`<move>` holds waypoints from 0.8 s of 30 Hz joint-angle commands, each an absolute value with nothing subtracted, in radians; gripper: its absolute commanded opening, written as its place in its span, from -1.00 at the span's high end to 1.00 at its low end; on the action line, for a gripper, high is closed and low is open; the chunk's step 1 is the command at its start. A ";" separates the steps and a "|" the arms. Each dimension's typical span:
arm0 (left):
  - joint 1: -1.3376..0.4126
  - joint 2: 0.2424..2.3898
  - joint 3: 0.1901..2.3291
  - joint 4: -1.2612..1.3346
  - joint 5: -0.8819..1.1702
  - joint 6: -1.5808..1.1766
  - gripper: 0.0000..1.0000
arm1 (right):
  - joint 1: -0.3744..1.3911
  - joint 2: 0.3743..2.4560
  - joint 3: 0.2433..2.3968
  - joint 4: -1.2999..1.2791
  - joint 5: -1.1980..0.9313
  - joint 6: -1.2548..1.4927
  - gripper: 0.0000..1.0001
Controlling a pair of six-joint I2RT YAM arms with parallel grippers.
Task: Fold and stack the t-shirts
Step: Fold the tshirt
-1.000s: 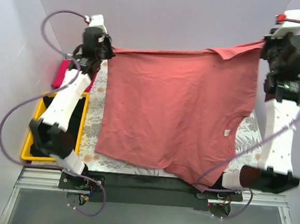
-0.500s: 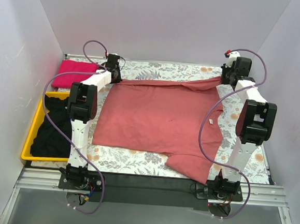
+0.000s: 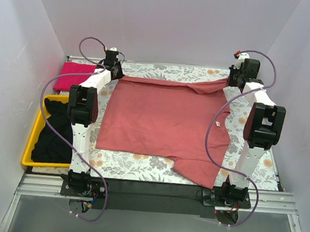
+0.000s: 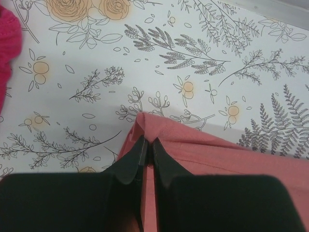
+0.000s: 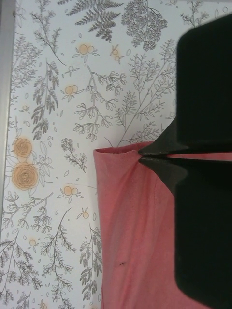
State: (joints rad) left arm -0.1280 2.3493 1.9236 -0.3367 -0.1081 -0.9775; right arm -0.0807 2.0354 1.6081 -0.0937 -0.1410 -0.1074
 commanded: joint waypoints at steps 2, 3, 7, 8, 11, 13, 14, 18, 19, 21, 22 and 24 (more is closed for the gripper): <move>-0.114 2.269 1.942 -0.377 -0.095 -1.002 1.00 | -0.086 1.948 1.615 -0.146 -0.115 -0.028 0.97; -0.114 2.263 1.944 -0.390 -0.098 -1.014 1.00 | -0.086 1.939 1.608 -0.150 -0.112 -0.008 0.97; -0.109 2.264 1.974 -0.469 -0.095 -1.054 1.00 | -0.086 1.908 1.594 -0.198 -0.086 0.040 0.97; -0.109 2.261 1.977 -0.482 -0.092 -1.063 1.00 | -0.086 1.905 1.603 -0.230 -0.083 0.047 0.97; -0.107 2.234 1.959 -0.508 -0.089 -1.098 1.00 | -0.086 1.885 1.603 -0.271 -0.086 0.078 0.97; -0.107 2.217 1.941 -0.505 -0.089 -1.126 1.00 | -0.086 1.872 1.600 -0.284 -0.095 0.095 0.97; -0.107 2.203 1.928 -0.505 -0.089 -1.130 1.00 | -0.086 1.865 1.598 -0.294 -0.095 0.101 0.97; -0.106 2.184 1.913 -0.517 -0.098 -1.144 1.00 | -0.084 1.835 1.562 -0.324 -0.074 0.136 0.97; -0.104 2.183 1.914 -0.525 -0.095 -1.147 1.00 | -0.086 1.826 1.556 -0.340 -0.069 0.141 0.97; -0.101 2.177 1.908 -0.535 -0.089 -1.161 1.00 | -0.086 1.818 1.548 -0.363 -0.066 0.163 0.97; -0.101 2.172 1.902 -0.540 -0.089 -1.164 1.00 | -0.086 1.812 1.540 -0.380 -0.067 0.169 0.97; -0.100 2.155 1.876 -0.540 -0.089 -1.180 1.00 | -0.086 1.806 1.529 -0.396 -0.075 0.196 0.97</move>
